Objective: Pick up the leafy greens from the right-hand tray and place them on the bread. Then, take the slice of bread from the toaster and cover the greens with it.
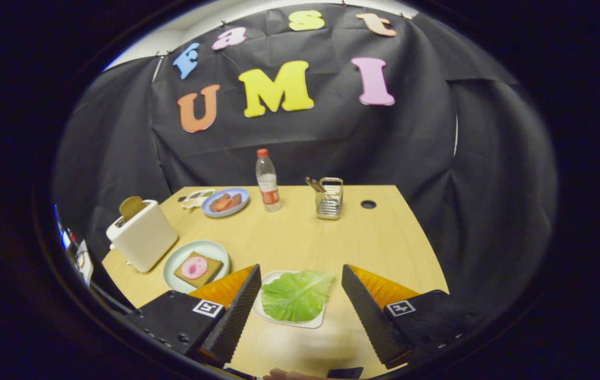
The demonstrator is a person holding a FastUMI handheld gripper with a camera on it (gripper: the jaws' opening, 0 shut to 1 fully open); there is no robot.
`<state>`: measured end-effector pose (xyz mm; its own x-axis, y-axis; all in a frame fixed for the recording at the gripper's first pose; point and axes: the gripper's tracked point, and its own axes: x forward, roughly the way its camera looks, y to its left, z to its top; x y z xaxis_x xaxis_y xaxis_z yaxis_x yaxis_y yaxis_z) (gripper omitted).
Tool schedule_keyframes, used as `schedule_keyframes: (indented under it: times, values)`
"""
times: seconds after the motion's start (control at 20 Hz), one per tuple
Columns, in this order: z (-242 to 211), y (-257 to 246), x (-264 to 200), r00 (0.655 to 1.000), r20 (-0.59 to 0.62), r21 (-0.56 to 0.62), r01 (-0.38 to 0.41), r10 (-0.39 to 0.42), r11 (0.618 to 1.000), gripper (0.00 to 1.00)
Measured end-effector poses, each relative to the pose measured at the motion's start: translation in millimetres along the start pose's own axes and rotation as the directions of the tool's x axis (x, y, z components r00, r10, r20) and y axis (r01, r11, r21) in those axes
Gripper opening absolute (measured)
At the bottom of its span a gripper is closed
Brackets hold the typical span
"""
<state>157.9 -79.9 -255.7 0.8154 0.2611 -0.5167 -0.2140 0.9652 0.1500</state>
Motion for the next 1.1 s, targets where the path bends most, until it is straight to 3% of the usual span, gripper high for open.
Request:
schedule_keyframes:
  times: [0.35,0.55,0.75,0.95,1.0,1.1]
  values:
    - [-50.1,-24.4,99.0,0.976,-0.218,0.060,0.008,0.006,0.998,0.96]
    - [-58.0,-33.6,132.2,0.960,-0.279,0.103,0.033,-0.003,0.994,0.84]
    - [-71.2,-27.0,146.1,0.936,-0.350,0.139,0.017,0.033,0.990,0.53]
    - [-64.1,-25.9,147.0,0.946,-0.325,0.129,0.033,0.011,0.991,0.23]
    - [-63.7,-25.2,145.3,0.944,-0.329,0.127,0.037,0.007,0.991,0.10]
    - [-63.5,-22.1,142.7,0.942,-0.335,0.131,0.032,0.014,0.991,0.06]
